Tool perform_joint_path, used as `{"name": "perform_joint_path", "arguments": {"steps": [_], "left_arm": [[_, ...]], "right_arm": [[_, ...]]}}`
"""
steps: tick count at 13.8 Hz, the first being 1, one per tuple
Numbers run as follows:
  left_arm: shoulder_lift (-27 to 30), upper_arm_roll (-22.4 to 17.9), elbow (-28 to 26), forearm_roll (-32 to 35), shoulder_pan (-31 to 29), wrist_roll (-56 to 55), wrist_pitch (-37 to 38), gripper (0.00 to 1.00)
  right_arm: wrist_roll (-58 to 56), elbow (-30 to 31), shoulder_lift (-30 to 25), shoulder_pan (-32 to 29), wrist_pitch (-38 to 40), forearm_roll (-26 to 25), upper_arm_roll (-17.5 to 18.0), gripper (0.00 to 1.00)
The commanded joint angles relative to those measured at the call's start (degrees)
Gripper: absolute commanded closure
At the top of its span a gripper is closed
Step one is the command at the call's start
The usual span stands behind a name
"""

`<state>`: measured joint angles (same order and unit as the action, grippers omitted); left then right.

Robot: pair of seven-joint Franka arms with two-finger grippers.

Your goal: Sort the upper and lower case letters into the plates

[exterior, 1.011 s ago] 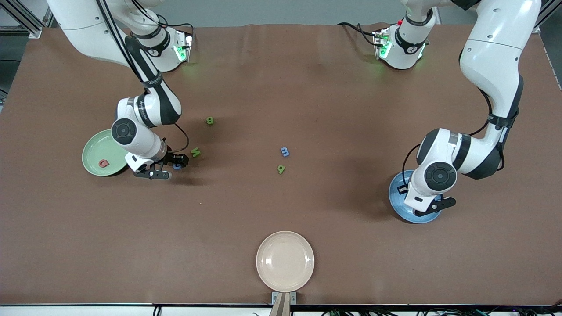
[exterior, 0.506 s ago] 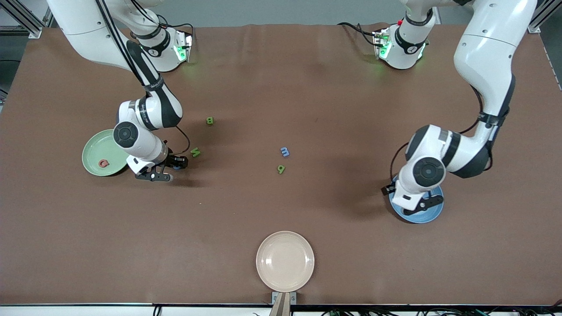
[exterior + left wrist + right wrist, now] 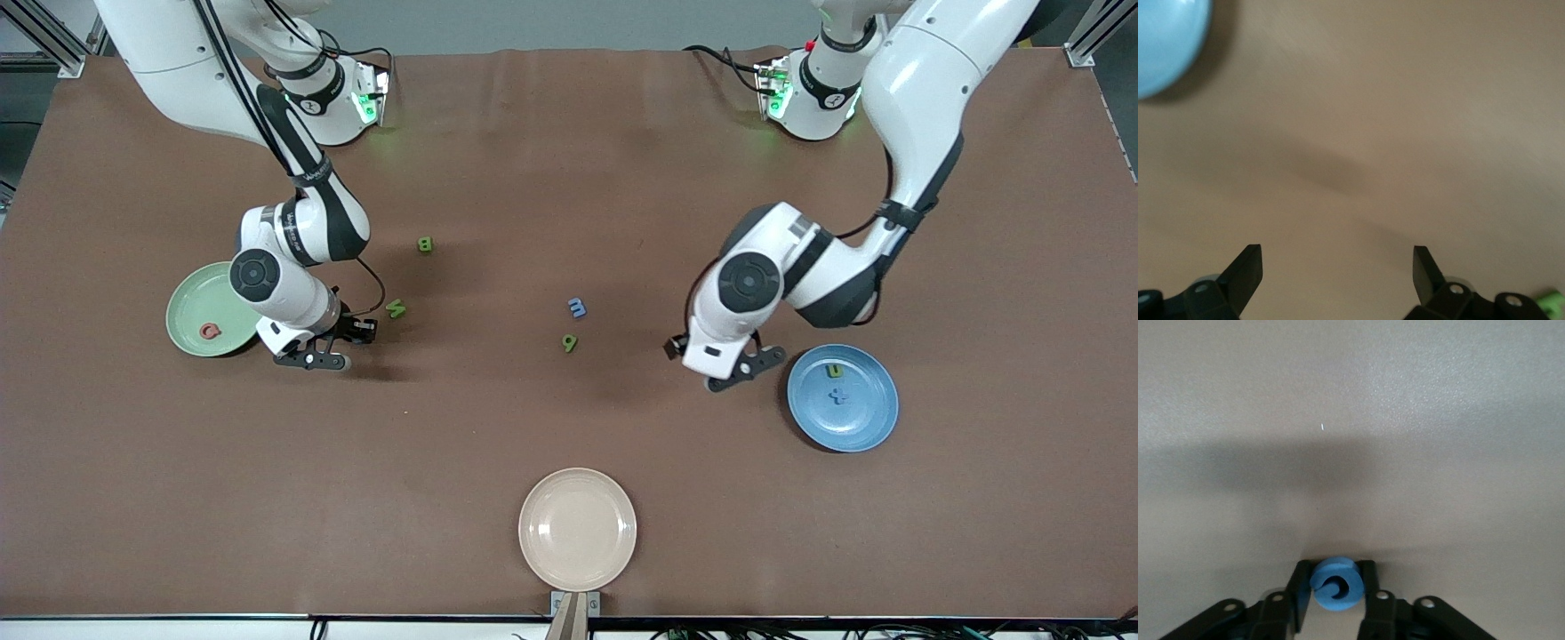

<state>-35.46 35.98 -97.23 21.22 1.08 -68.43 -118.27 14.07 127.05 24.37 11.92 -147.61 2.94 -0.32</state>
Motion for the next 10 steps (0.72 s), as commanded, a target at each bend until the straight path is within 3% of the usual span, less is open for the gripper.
{"name": "perform_joint_path", "arguments": {"steps": [1,5,8,10], "left_arm": [[0.22,-0.12,-0.15,-0.74,6.54,-5.82,-0.47,0.03],[-4.69,-0.29,3.44,-0.04,13.23,-7.76,-4.16,0.12],[-6.72,-3.54,4.68,-0.3,18.95,-8.47,-6.87,0.21],[-8.39,-5.21,6.09,-0.3,21.33,-9.17,-9.35,0.25]], "right_arm": [[1.13,-0.49,0.94,0.12,-0.23,-1.1,-0.03,0.8],[0.17,-0.22,-1.5,-0.4,2.05,-1.27,-0.03,0.86],[-4.21,-0.22,-10.71,-3.73,15.2,-1.97,-0.38,0.85],[-10.26,-0.05,-15.21,-9.51,20.85,-5.48,-0.47,0.85]]}}
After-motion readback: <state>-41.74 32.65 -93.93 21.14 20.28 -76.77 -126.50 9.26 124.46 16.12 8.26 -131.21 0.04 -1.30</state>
